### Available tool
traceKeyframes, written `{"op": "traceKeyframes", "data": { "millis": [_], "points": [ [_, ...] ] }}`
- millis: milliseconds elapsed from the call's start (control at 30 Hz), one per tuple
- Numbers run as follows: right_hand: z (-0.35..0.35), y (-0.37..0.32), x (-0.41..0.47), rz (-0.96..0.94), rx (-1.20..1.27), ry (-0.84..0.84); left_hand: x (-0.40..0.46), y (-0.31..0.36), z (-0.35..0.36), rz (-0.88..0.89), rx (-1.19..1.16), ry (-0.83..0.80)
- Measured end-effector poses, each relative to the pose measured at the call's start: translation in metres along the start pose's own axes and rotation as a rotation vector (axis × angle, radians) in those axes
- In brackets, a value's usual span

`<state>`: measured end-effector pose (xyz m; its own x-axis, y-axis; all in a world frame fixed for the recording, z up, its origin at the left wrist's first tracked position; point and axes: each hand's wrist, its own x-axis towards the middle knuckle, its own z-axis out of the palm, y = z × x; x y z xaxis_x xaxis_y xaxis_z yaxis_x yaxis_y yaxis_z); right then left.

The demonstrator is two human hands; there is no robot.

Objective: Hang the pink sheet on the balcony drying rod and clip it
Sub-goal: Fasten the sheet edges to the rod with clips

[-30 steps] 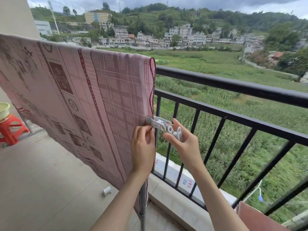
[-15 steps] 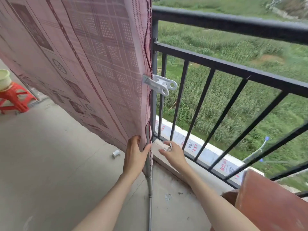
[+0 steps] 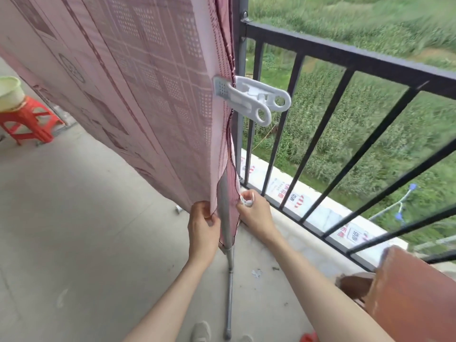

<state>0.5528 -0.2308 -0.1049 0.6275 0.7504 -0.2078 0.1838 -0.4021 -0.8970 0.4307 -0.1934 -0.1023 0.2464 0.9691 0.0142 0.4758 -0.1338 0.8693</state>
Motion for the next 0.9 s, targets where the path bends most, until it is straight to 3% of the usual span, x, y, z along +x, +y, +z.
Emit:
{"op": "traceKeyframes", "data": {
  "millis": [133,300,633,767,900],
  "points": [
    [0.002,0.006,0.008,-0.068,-0.131,0.011,-0.009,-0.015,0.003,-0.059,0.044,0.010],
    [0.008,0.025,0.017,-0.010,-0.219,0.018,-0.020,-0.025,0.005,-0.104,0.027,-0.039],
    [0.006,0.049,0.012,-0.044,-0.203,0.011,-0.028,-0.017,0.011,-0.144,0.039,-0.075],
    [0.006,0.054,-0.002,-0.046,-0.158,-0.039,-0.025,-0.015,0.016,-0.168,0.006,-0.100],
    [0.016,0.054,-0.016,0.020,0.064,-0.100,-0.018,-0.014,0.022,-0.161,0.014,-0.088]
  ]
}}
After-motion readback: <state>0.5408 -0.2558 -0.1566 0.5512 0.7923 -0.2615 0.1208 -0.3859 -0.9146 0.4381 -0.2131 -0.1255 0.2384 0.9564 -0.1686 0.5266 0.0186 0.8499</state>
